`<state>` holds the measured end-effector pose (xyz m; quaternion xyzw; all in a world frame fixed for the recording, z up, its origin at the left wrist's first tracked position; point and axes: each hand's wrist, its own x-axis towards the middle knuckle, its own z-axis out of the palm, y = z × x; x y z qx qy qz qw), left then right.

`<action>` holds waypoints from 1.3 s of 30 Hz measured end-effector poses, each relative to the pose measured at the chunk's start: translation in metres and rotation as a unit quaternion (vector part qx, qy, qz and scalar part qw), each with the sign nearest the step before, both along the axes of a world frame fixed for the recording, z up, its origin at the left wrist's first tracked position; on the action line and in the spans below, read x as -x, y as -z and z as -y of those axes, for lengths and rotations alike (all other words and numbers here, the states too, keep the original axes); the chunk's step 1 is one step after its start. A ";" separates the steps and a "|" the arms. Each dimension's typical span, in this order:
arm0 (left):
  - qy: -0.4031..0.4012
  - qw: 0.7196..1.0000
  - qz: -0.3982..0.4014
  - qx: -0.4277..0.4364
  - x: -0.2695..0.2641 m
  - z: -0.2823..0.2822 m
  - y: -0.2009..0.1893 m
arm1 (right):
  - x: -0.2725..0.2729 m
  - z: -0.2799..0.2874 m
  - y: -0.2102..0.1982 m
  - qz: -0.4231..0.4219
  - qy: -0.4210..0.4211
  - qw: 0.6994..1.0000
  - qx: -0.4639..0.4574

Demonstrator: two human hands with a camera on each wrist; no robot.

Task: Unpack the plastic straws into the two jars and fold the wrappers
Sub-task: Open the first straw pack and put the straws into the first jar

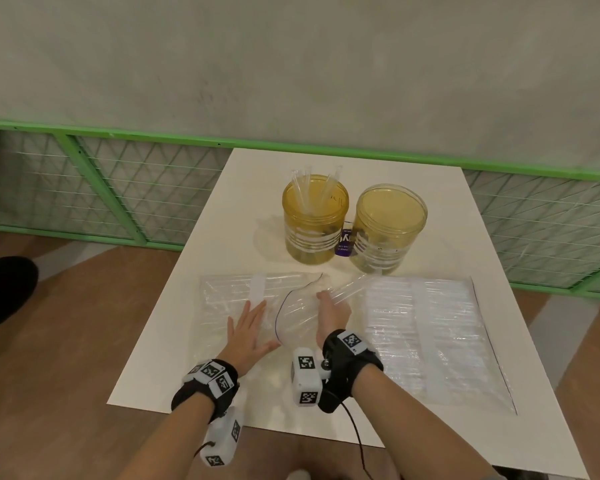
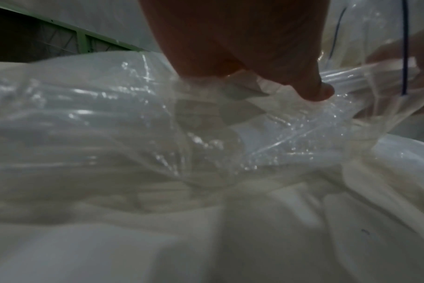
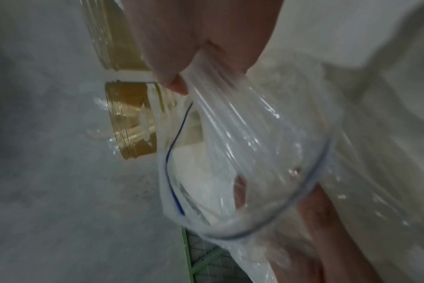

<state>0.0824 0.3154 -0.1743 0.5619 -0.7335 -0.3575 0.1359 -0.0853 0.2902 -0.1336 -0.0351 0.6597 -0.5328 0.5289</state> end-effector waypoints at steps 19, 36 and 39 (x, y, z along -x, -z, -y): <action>0.001 0.999 0.038 0.009 0.000 -0.003 0.002 | 0.016 0.009 -0.027 -0.047 0.044 0.994 0.089; -0.009 0.998 0.059 -0.029 0.002 0.000 0.002 | 0.005 0.014 -0.071 -0.121 -0.133 0.969 0.169; 0.021 0.993 0.109 -0.039 -0.001 0.002 -0.004 | 0.022 0.015 -0.102 -0.155 -0.124 0.956 0.214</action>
